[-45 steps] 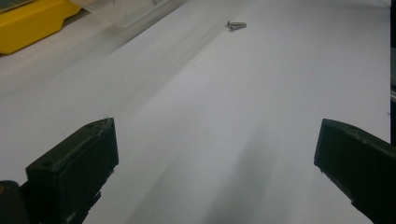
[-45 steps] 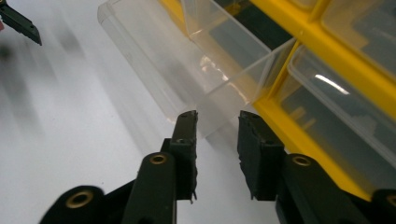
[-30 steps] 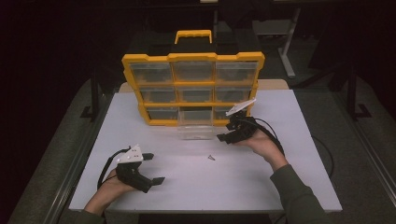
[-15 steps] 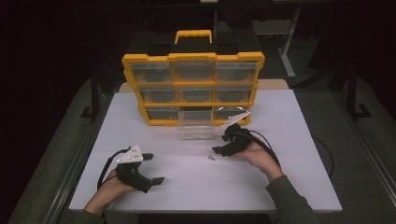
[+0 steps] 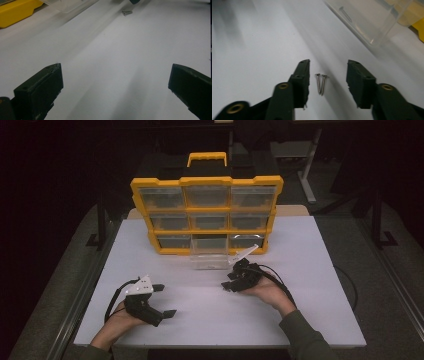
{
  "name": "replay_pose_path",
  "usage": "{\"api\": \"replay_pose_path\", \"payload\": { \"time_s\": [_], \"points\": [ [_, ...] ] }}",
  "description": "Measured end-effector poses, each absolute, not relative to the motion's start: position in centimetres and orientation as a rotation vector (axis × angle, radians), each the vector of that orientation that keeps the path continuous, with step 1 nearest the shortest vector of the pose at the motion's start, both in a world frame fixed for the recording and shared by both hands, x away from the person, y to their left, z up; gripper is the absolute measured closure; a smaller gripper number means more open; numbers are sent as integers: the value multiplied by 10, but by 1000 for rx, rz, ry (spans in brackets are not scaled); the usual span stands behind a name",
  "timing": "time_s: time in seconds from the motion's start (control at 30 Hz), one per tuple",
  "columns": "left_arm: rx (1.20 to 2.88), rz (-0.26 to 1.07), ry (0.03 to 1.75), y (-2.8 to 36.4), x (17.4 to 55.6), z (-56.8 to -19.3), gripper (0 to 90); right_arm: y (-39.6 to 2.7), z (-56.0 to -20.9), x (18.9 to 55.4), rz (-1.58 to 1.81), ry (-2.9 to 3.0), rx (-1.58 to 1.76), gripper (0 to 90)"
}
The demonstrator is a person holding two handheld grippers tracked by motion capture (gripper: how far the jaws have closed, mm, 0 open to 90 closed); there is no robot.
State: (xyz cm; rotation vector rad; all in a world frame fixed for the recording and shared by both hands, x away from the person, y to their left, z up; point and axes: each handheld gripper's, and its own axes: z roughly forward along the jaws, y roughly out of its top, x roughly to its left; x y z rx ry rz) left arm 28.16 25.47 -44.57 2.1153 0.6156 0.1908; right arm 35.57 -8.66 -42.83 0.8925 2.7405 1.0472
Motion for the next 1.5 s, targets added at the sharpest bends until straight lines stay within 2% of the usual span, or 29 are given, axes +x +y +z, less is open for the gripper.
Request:
{"api": "replay_pose_path", "payload": {
  "time_s": [0.33,0.5,1.1,1.5],
  "points": [
    [2118,192,616,254,281,-446,0,-83,-435,358,1026,2775,893,734],
    [2116,191,617,254,281,-446,0,-80,-438,358,999,2787,881,767],
    [2121,190,615,254,281,-446,0,-78,-443,361,969,2792,891,823],
    [2120,192,614,254,281,-446,0,-79,-445,361,968,2791,891,829]
  ]
}}
